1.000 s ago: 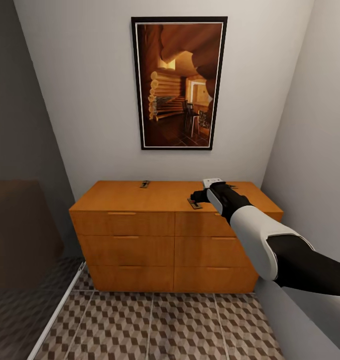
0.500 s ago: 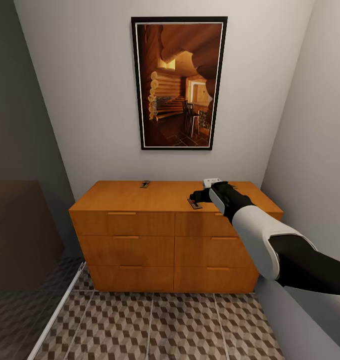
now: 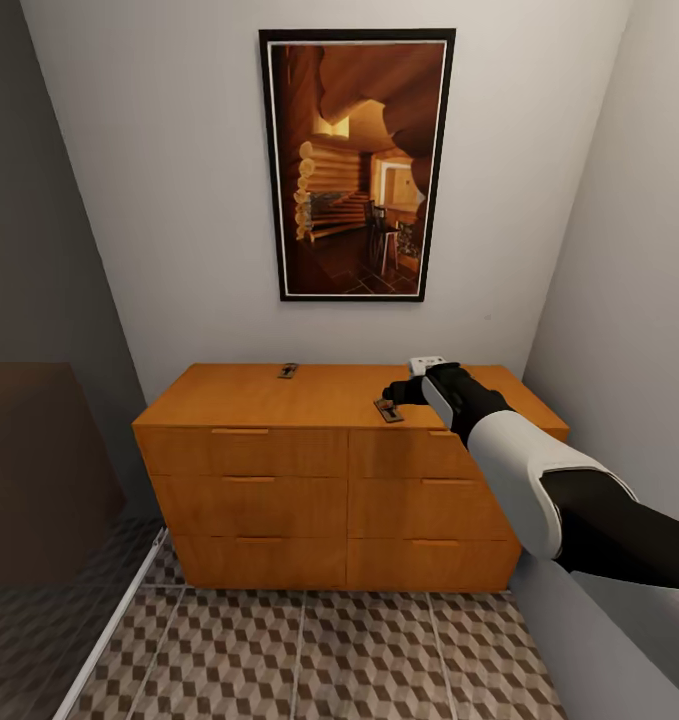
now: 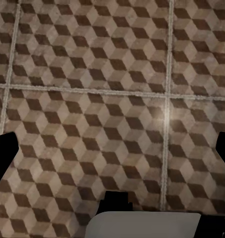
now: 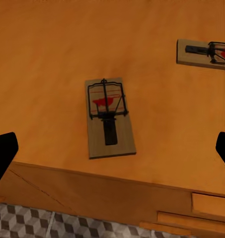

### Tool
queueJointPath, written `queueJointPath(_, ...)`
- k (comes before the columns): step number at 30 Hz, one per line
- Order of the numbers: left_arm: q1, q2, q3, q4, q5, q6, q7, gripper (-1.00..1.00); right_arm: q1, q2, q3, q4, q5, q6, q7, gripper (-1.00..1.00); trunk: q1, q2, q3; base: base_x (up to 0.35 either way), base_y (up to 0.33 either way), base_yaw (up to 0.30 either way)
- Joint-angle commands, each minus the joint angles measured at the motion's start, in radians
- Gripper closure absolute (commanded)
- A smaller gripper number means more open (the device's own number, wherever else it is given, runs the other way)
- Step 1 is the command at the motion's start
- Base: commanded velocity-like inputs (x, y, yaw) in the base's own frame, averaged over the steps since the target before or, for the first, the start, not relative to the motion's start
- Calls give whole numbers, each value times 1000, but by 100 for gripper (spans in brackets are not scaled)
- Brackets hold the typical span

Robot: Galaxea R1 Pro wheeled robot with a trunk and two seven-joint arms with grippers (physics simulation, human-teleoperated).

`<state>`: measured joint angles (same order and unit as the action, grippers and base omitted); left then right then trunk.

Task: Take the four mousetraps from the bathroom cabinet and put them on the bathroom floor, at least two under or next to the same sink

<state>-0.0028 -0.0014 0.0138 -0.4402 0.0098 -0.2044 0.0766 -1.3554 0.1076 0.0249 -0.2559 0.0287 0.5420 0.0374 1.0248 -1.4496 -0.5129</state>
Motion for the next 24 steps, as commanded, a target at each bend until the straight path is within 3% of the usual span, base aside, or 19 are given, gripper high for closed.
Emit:
queueJointPath(1,0,0,0,0,1,-3,2,-100,0,-1,3,-2,3,6,4,-100,0,0,-1,143,-77,0)
queueJointPath(9,0,0,0,0,1,-3,2,-100,0,-2,3,-2,3,6,4,-100,0,0,-1,134,-72,0)
queueJointPath(24,0,0,1,-1,1,-3,2,-100,0,-2,3,-1,3,6,4,-100,0,0,-1,17,-6,0)
